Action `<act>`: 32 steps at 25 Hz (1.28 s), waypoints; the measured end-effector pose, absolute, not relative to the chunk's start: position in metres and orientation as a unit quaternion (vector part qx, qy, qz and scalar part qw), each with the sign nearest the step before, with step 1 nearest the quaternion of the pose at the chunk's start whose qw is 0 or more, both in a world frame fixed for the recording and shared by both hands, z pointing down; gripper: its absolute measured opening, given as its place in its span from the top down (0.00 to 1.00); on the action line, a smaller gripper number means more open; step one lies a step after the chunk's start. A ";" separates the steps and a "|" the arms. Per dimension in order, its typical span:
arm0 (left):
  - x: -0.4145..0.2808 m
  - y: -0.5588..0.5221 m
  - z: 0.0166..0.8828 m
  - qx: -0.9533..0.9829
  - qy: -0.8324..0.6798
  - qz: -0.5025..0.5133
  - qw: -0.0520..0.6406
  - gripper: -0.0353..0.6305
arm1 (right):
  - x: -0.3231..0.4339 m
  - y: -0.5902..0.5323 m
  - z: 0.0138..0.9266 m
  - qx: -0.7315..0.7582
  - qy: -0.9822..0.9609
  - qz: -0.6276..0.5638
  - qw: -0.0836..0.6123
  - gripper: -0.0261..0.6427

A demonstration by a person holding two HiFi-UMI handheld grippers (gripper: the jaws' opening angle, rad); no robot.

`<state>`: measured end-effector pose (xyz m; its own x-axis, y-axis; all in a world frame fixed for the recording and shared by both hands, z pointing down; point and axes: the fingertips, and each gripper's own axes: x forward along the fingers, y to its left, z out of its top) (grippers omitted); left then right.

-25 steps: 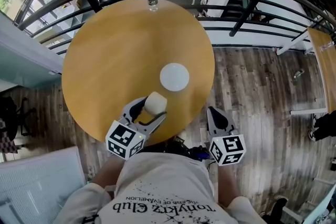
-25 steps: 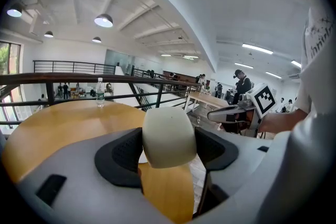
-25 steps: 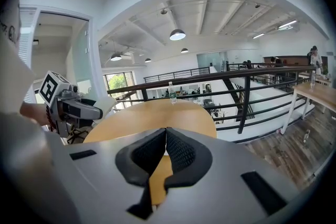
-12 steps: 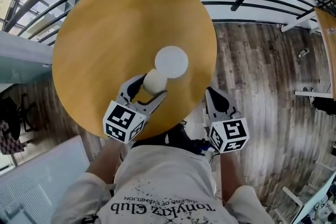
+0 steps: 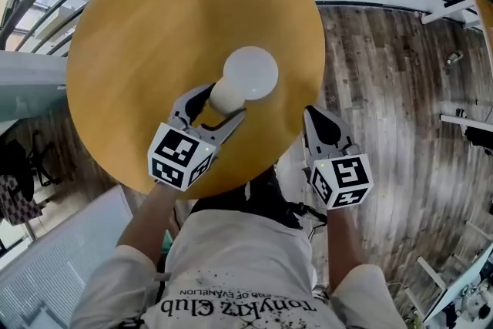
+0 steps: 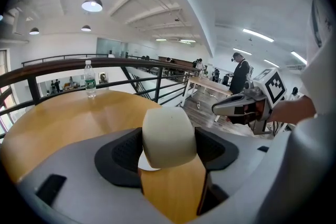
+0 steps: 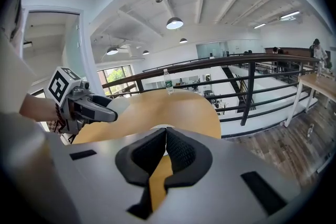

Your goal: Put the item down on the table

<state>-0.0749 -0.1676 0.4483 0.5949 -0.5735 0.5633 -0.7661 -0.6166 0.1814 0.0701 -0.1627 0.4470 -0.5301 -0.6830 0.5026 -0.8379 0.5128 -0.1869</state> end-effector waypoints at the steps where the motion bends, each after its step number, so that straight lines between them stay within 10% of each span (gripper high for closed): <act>1: -0.074 -0.171 0.454 0.868 -0.383 0.236 0.210 0.46 | 0.069 -0.165 0.452 0.448 -0.849 0.211 0.187 0.92; 32: -0.050 -0.253 0.587 0.844 -0.337 0.348 0.230 0.46 | 0.064 -0.183 0.525 0.443 -0.834 0.261 0.202 0.92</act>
<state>-0.0499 -0.2533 0.5875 0.5310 -0.4081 0.7426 -0.7285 -0.6674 0.1542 0.0637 -0.1831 0.5248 -0.5261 -0.6335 0.5674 -0.8439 0.4713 -0.2563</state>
